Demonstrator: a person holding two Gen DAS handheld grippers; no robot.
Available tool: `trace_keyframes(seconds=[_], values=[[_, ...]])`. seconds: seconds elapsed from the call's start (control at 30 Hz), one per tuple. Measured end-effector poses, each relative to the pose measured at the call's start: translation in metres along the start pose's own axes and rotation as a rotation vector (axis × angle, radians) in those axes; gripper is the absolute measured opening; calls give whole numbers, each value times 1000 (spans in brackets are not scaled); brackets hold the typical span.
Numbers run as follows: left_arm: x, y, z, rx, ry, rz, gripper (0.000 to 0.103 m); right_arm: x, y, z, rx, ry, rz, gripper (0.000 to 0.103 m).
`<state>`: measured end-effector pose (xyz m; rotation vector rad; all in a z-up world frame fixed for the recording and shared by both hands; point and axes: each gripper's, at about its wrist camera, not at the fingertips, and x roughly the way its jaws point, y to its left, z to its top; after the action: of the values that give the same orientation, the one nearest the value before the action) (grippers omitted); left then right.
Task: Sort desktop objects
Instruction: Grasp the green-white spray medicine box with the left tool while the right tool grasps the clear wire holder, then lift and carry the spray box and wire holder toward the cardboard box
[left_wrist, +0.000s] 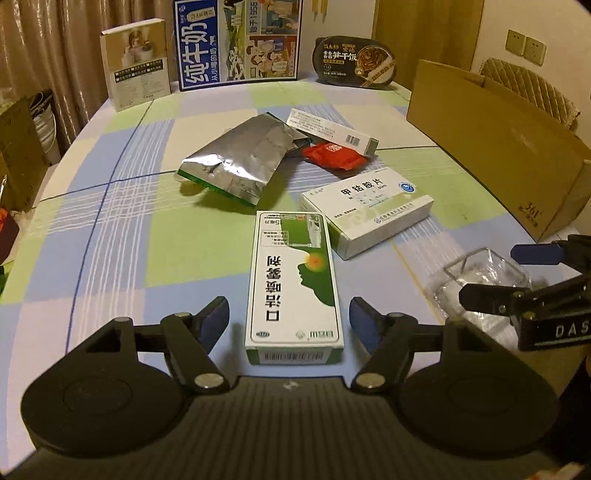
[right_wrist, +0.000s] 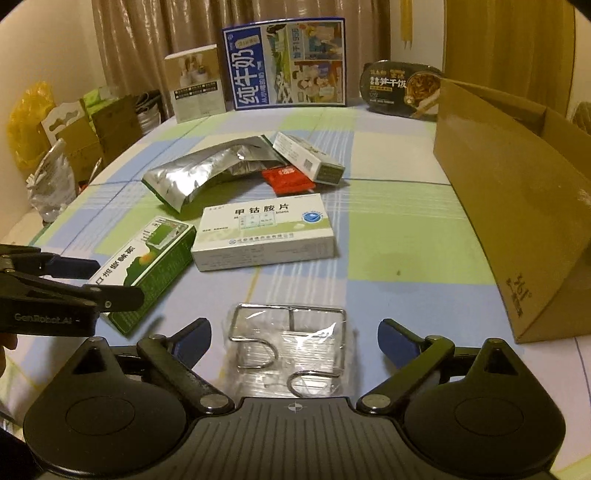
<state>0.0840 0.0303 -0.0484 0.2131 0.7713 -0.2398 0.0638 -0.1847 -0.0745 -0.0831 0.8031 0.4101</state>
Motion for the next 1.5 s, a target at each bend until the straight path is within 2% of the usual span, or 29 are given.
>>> trace_keyframes(seconds=[0.27, 0.43, 0.57, 0.63, 0.67, 0.8, 1.03, 1.5], values=[[10, -3, 5, 31, 6, -7, 67, 15, 5, -2, -4, 36, -14, 94], [18, -3, 9, 52, 15, 2, 67, 17, 4, -3, -9, 45, -21, 80], [26, -6, 12, 82, 21, 15, 66, 18, 3, -3, -14, 46, -16, 75], [29, -8, 13, 92, 23, 18, 61, 18, 2, -3, -17, 45, -16, 74], [30, -7, 13, 93, 26, 18, 53, 18, 2, -3, -16, 46, -15, 74], [31, -9, 15, 95, 47, 23, 51, 16, 2, -2, -25, 39, -15, 65], [16, -10, 15, 65, 18, 15, 50, 5, 3, 3, -44, -32, -24, 64], [-1, -14, 14, 48, 3, 10, 50, -4, 4, 4, -22, -43, -10, 64]])
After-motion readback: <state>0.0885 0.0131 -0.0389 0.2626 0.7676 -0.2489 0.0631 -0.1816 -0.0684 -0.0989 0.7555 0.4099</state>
